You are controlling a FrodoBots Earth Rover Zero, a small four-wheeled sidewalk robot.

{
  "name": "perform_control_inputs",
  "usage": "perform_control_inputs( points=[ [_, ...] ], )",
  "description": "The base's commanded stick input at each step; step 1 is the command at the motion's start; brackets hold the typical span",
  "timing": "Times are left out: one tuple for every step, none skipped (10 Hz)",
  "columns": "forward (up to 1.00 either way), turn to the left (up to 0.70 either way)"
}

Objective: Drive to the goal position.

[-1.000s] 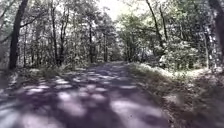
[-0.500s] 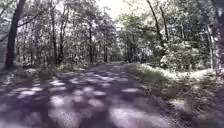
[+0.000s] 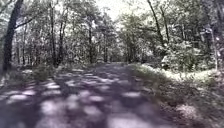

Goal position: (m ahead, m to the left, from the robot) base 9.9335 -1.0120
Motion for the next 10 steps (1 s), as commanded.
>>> perform_control_inputs(
  points=[
    [0.45,0.0],
    [0.45,0.0],
    [0.45,0.0],
    [0.45,0.0],
    [0.45,0.0],
    [0.45,0.0],
    [0.45,0.0],
    [0.45,0.0],
    [0.45,0.0],
    [0.45,-0.11]
  ],
)
